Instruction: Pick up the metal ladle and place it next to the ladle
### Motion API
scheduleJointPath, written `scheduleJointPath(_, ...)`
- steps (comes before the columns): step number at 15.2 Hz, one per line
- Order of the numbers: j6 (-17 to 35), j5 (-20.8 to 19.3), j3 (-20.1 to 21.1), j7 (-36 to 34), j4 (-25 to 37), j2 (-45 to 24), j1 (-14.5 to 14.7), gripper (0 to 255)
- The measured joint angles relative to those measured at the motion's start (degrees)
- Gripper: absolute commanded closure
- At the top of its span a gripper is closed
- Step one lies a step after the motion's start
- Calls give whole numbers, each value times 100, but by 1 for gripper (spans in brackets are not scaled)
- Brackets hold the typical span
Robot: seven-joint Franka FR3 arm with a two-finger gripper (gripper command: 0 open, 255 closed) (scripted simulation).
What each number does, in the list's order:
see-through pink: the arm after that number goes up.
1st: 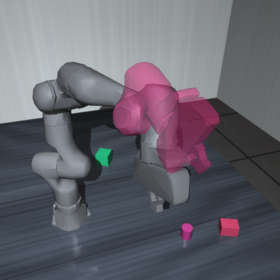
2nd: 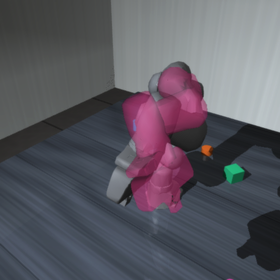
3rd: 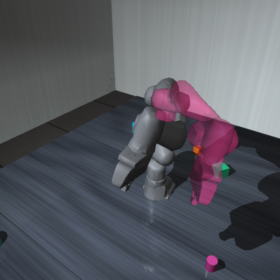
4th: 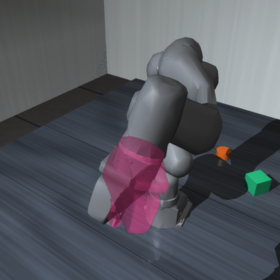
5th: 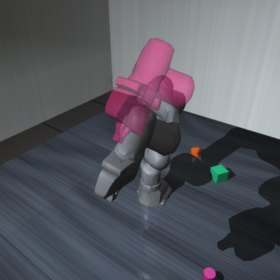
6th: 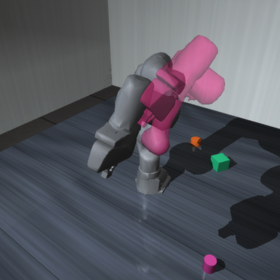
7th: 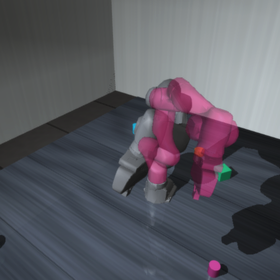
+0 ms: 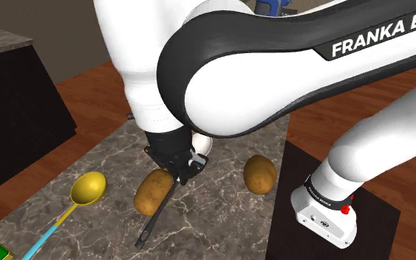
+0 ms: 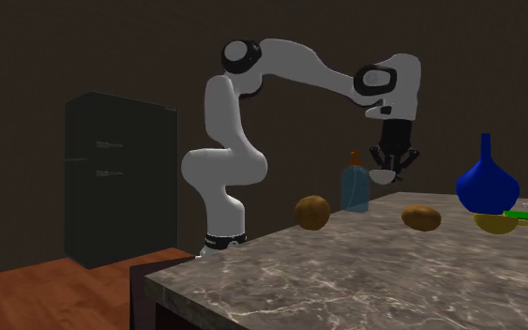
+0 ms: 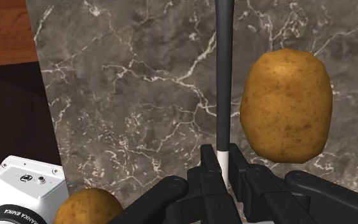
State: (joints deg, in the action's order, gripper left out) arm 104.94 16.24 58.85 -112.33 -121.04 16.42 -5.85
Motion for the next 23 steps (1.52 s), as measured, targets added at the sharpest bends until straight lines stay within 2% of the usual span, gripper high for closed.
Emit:
scheduleJointPath(4, 138, -626, 957, -1033, 527, -905, -229, 255)
scheduleJointPath(5, 163, -975, 1239, -1408, 696, -1319, -281, 255)
scheduleJointPath(7, 133, -1787, 1522, -2256, 1029, -2200, -21, 255)
scheduleJointPath(8, 82, -2143, 1484, -2612, 1214, -2586, 254, 255)
scheduleJointPath(10, -85, -2761, 1175, -3216, 1693, -3283, 1010, 255)
scheduleJointPath(12, -207, -3118, 914, -3610, 2079, -3725, 1640, 255)
scheduleJointPath(13, -302, -3323, 744, -3831, 2356, -3998, 2044, 255)
scheduleJointPath(20, -1134, -4228, -94, -4622, 4513, -5451, 4249, 255)
scheduleJointPath(22, -1478, -4466, -344, -4684, 5431, -5933, 4942, 255)
scheduleJointPath(23, -1577, -4539, -419, -4714, 5723, -6088, 5176, 255)
